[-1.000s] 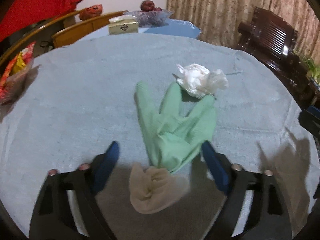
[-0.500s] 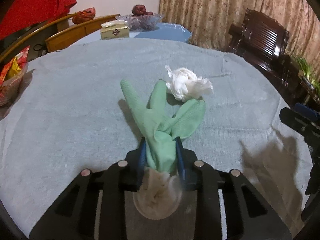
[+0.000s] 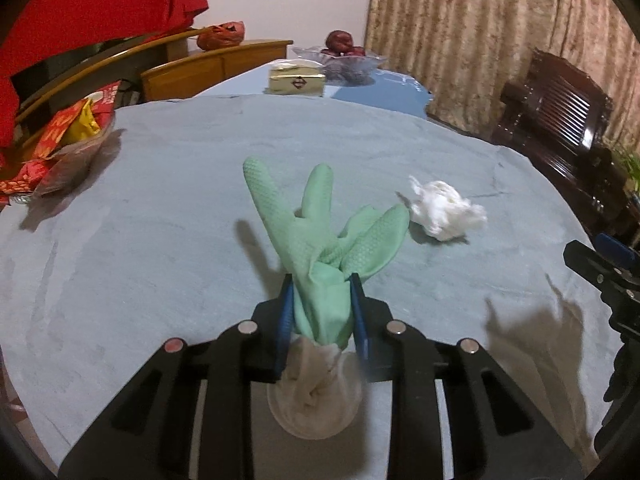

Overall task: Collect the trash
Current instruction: 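Grasp the green glove by its cuff with the left gripper while the right gripper grasps the white tissue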

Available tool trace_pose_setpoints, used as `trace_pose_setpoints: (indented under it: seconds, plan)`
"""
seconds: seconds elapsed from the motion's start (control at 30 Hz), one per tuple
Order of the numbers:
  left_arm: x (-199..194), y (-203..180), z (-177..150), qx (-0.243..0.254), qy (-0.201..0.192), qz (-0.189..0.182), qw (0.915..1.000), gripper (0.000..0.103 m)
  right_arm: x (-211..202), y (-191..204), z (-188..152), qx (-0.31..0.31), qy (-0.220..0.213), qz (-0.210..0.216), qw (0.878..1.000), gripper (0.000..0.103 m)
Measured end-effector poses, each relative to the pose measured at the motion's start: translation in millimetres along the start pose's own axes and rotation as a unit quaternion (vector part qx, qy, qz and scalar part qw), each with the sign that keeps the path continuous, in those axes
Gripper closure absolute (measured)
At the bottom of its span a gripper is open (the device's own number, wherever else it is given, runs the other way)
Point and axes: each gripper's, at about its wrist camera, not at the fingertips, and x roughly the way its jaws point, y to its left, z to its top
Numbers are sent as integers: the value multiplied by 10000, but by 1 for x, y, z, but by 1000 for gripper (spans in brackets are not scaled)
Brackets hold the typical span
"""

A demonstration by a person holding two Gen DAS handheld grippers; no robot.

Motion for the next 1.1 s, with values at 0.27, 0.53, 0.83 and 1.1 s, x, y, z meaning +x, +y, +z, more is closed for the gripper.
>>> trace_pose_setpoints:
  seconds: [0.27,0.53,0.83,1.1]
  plan:
    - [22,21,17,-101,17,195,9998,78,35,28,22,-98,8,130,9999,6]
    - [44,41,33,-203,46,403,9990,78,77,48,32,-262,269,203,9991,6]
    - [52,50,34,-289,79,472,9984,78,117,63,32,-373,761,255,9961,31]
    - [50,48,33,-296,82,457,9985,78,114,68,29,-437,927,640,9927,56]
